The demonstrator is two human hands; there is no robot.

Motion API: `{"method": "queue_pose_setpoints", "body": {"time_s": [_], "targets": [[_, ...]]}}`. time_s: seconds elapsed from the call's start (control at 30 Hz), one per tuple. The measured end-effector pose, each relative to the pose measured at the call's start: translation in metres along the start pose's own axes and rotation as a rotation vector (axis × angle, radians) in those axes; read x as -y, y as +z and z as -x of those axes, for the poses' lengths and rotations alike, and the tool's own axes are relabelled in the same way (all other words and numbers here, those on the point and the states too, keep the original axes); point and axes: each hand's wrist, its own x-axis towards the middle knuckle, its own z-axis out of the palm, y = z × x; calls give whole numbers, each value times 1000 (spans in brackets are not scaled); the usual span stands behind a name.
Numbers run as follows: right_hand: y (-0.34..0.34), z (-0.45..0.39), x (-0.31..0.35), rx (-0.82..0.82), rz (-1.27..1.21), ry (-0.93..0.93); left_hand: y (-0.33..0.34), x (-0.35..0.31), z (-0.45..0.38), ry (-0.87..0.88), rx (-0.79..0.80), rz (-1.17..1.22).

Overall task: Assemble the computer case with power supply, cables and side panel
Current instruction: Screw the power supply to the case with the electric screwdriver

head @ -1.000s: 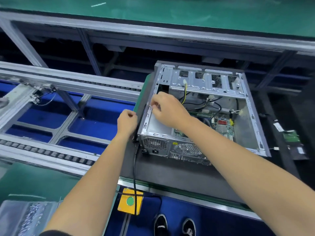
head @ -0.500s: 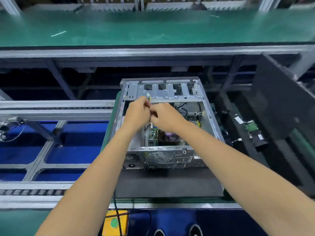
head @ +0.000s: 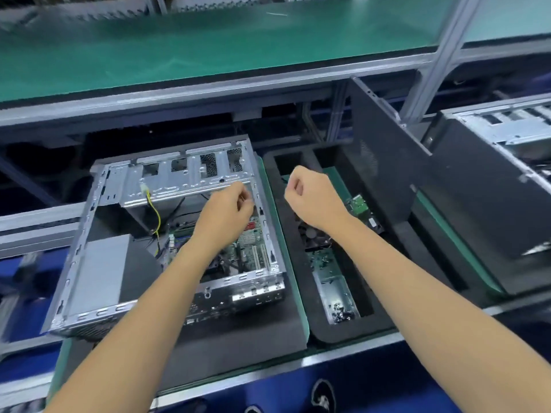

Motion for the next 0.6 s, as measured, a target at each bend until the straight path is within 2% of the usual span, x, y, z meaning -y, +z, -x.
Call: {"method": "queue_pose_setpoints", "body": {"time_s": [0.07, 0.2, 0.4, 0.6], "targets": [[-8, 0, -33, 38, 24, 120, 9, -9, -4, -9, -17, 8], [1, 1, -84, 301, 143, 261, 27, -35, -19, 18, -24, -83], [33, 18, -140, 544, 344, 324, 44, -46, -34, 148, -14, -247], [74, 34, -166, 662, 530, 306, 58, -39, -34, 92, -54, -240]]}}
